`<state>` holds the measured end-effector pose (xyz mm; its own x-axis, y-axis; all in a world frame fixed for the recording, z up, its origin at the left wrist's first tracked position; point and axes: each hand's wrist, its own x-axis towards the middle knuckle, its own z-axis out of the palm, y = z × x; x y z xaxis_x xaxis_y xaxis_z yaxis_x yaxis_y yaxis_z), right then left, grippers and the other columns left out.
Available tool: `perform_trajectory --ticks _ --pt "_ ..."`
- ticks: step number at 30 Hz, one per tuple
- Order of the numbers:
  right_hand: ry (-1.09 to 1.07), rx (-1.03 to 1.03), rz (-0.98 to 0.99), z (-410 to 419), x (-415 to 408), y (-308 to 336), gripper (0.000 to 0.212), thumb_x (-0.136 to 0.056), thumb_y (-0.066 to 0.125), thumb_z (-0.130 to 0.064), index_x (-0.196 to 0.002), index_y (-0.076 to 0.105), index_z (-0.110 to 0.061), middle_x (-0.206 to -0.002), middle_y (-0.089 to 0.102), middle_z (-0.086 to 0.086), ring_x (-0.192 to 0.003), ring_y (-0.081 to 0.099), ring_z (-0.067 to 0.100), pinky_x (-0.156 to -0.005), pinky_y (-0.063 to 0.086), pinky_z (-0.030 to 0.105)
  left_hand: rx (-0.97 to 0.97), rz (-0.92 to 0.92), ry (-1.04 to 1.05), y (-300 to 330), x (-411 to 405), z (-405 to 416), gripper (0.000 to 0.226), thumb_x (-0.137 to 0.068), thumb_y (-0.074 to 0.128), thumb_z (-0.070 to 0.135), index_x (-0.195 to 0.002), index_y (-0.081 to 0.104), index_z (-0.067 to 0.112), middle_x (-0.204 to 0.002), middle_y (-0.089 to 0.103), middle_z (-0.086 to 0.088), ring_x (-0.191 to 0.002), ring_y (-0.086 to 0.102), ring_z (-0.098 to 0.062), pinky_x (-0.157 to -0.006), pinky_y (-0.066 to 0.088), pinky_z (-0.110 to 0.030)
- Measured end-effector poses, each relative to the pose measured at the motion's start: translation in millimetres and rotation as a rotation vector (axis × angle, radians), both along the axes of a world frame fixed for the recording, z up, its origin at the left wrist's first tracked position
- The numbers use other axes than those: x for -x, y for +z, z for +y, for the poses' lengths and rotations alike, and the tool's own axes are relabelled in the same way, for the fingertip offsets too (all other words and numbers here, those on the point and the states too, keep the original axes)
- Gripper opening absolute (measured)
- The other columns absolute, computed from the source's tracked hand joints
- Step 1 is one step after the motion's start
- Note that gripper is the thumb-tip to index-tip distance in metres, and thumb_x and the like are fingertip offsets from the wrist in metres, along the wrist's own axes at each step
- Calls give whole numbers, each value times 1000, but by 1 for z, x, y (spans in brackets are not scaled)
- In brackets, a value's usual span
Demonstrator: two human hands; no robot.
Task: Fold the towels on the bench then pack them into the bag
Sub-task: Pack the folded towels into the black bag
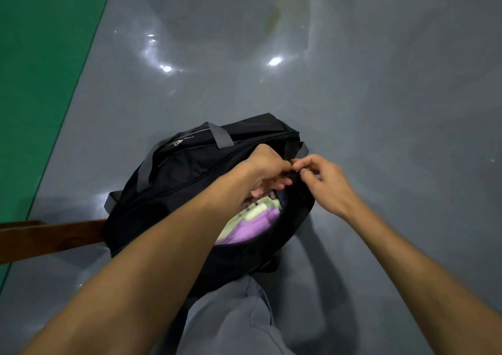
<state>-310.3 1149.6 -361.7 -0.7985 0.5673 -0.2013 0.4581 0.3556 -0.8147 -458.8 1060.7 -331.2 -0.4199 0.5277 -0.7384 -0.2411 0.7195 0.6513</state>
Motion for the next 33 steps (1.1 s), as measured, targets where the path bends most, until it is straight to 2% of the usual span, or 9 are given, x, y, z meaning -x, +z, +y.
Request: perform_trajectory --ticks 4,8,12,15,18,23,26,29,33 --pt "84 -334 -66 7 3 -15 35 -96 62 -14 -122 59 -38 -118 69 -11 -105 67 18 -89 57 44 16 347 -276 -7 0 -5 24 -103 56 10 -86 73 7 -62 69 -12 -44 61 -15 -53 52 -28" --pt "18 -492 65 13 5 -25 26 -92 71 -13 -114 65 -26 -105 68 -6 -98 63 20 -81 55 43 -107 361 -315 -9 -2 -7 19 -104 62 21 -94 77 17 -66 73 -10 -48 64 -8 -54 52 -28" --pt "117 -540 121 25 9 -33 23 -86 75 -6 -107 69 -12 -91 67 3 -92 60 25 -72 53 41 -55 420 -330 -17 -7 -8 19 -99 66 37 -85 76 30 -62 73 -1 -60 73 -19 -69 64 -44" --pt "217 -692 52 32 10 -37 20 -79 79 -4 -94 68 -9 -83 67 4 -87 59 30 -57 50 39 108 598 -375 -12 -15 -3 18 -95 64 43 -86 76 32 -89 76 -1 -87 73 -27 -80 58 -39" --pt "173 -769 -33 44 4 -38 16 -79 80 -4 -91 71 -11 -80 68 4 -85 62 31 -51 47 35 163 715 -384 -6 -20 -17 19 -95 62 37 -105 79 33 -109 74 -4 -103 68 -33 -82 50 -38" --pt "163 -782 -168 56 -1 -46 11 -87 74 -8 -97 77 -13 -85 74 3 -91 62 33 -51 50 37 268 708 -330 -13 -21 -101 20 -99 57 37 -107 75 36 -110 73 -4 -107 66 -34 -87 51 -41" --pt "169 -769 -243 47 1 -41 18 -90 70 -10 -105 78 -15 -94 75 4 -92 60 33 -59 53 40 215 662 -159 -11 -17 -142 17 -100 61 42 -104 76 37 -96 76 11 -102 68 -21 -86 53 -37" --pt "192 -819 -147 21 11 -14 22 -88 67 -18 -109 74 -18 -98 72 2 -92 58 31 -63 54 40 94 593 -13 -8 -19 -146 12 -96 67 42 -97 78 37 -84 75 17 -92 70 -10 -83 57 -35" --pt "582 -861 53 -31 31 23 30 -85 64 -38 -109 71 -21 -107 65 -1 -98 56 27 -73 53 39 -3 598 57 -5 -19 -138 10 -94 71 37 -94 80 32 -83 77 12 -88 71 -10 -85 57 -38"
